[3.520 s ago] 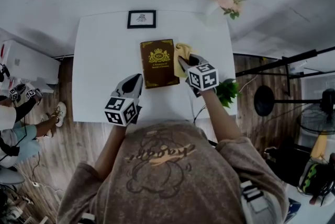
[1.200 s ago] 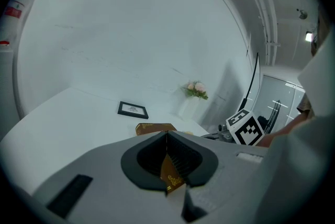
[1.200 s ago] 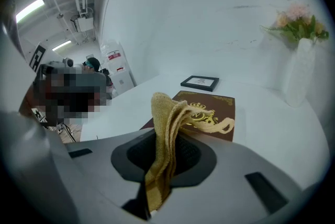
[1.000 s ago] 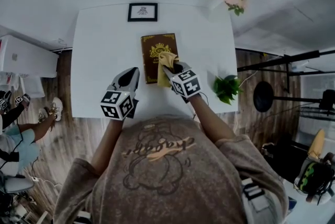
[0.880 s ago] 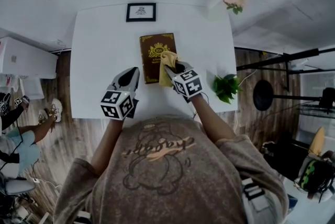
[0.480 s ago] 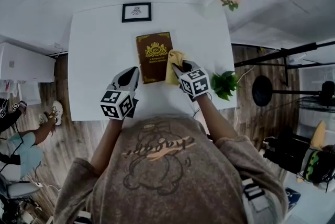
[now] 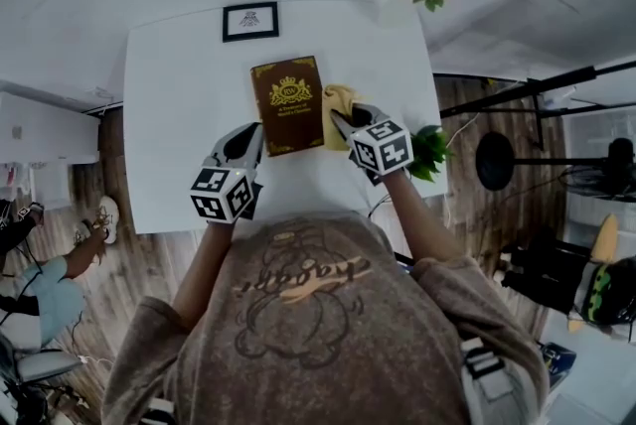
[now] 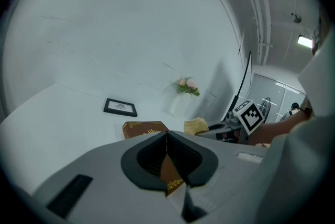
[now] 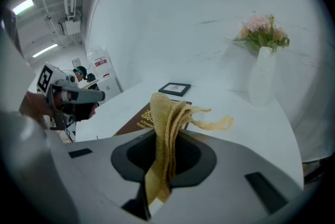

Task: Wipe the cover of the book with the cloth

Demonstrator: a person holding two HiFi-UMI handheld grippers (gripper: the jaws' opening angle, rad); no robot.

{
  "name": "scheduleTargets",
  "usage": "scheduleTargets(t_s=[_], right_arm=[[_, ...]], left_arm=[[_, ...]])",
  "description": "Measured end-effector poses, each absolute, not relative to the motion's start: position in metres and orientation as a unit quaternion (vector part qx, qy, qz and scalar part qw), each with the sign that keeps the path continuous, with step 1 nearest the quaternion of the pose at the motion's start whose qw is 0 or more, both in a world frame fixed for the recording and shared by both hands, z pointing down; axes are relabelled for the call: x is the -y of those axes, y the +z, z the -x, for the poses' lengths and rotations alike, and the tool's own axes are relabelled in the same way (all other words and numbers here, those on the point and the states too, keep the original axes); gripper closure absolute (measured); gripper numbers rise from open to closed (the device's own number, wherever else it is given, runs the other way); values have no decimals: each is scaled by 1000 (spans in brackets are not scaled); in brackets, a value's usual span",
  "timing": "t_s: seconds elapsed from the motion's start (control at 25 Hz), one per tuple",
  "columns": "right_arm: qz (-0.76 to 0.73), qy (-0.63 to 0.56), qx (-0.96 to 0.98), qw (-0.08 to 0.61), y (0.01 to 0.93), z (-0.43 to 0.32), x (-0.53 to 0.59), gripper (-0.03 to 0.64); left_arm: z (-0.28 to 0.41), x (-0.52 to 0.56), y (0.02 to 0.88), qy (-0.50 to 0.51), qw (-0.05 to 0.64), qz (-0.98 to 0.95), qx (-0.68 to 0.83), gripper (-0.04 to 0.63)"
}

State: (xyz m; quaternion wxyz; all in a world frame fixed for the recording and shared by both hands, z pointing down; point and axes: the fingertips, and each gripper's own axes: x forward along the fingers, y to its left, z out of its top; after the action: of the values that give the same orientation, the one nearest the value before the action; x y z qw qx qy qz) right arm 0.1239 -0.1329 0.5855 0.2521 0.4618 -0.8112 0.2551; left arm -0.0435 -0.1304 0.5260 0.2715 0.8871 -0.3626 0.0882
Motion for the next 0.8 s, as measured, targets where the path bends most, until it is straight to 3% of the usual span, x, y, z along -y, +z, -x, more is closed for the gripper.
scheduleTargets(t_s=[0.44, 0.8], right_arm=[[-391, 229, 870, 195, 519, -39, 187, 551], [-364, 258, 873, 197, 545, 19, 229, 551]], left_arm=[[47, 136, 528, 90, 268, -887, 364, 591], [65, 147, 532, 84, 272, -877, 386, 591]])
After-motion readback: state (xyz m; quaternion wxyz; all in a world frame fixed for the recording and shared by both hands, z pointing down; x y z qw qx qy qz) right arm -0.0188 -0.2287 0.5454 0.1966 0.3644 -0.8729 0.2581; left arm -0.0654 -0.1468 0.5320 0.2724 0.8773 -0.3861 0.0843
